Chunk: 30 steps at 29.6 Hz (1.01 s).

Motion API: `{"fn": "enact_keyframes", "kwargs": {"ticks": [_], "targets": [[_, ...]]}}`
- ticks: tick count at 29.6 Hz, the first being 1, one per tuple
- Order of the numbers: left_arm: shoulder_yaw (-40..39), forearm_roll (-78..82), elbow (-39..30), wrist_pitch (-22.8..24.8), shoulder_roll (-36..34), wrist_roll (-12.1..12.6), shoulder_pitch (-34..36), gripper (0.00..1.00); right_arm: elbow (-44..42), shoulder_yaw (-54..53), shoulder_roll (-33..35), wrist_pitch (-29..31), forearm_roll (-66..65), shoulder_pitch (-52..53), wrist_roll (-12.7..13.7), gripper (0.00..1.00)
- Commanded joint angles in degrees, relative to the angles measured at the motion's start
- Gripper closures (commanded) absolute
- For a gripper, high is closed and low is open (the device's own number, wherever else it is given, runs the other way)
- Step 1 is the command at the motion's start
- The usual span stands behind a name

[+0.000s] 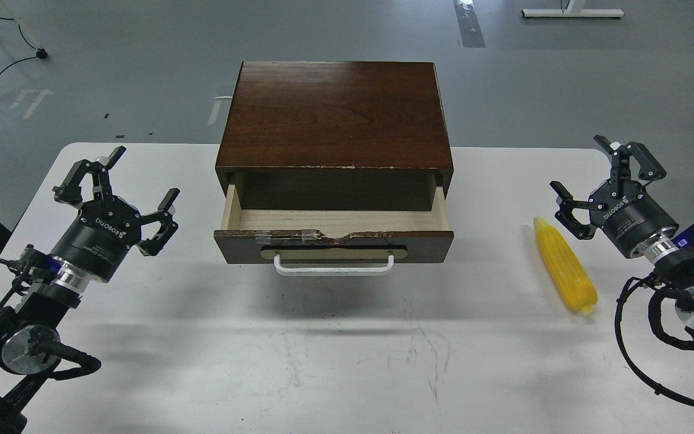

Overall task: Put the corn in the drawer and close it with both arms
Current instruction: 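Raise the right gripper and swing it toward the yellow corn cob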

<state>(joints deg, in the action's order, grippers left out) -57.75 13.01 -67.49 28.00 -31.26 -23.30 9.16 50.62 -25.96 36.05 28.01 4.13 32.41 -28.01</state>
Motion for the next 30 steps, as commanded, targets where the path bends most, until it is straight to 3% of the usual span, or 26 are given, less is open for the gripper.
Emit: {"fn": "enact_keyframes", "kwargs": {"ticks": [1,17,19,23,30], "targets": [[0.0,-0.1,0.2,0.0,-0.1,-0.3,-0.1,0.01,-0.3,0.3,-1.2,0.0,0.0,0.0,0.0,0.0],[0.2,-0.2,3.7,0.0,-3.5,0.0,4.1,0.01,-4.6,-1.3,-3.6,0.0,0.0,0.6,0.0,0.0],[0.0,-0.3,4.6,0.0,-3.8,-0.2,4.5,0.01,-10.4,-0.1,-4.7,0.0,0.0,0.8,0.0,0.0],[0.6,-0.5,4.6,0.0,-3.5,0.2,4.6,0.01,-8.2,-0.1,-5.1,0.0,0.0,1.1,0.0,0.0],[0.4,-0.3,4.3,0.0,-3.4,-1.0,4.0,0.01,-3.0,2.1,4.1,0.0,-4.6,4.3,0.0,0.0]]}}
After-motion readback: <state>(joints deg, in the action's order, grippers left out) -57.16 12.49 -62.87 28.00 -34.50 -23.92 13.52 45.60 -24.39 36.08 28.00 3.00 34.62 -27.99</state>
